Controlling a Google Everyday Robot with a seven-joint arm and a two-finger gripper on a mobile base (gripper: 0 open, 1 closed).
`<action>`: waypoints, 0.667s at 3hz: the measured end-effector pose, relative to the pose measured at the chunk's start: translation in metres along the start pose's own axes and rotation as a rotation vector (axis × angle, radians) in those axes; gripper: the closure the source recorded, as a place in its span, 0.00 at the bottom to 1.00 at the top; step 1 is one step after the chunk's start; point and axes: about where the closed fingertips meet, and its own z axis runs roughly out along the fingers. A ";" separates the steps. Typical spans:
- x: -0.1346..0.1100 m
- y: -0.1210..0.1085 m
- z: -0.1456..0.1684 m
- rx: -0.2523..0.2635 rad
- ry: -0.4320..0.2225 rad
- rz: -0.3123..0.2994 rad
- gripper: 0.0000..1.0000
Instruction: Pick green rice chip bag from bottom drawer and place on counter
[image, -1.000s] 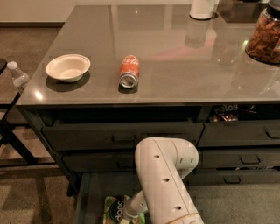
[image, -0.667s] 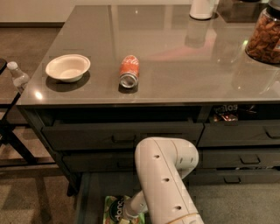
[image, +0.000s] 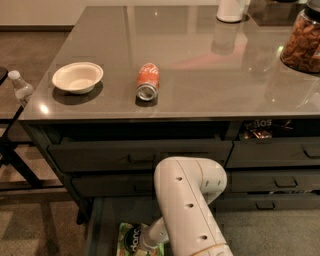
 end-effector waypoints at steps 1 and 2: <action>0.000 0.000 0.000 0.000 0.000 0.000 1.00; -0.002 0.000 -0.004 0.000 0.000 0.000 1.00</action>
Offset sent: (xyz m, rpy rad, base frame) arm 0.0061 -0.0074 0.0371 0.0692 -0.0120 -0.0707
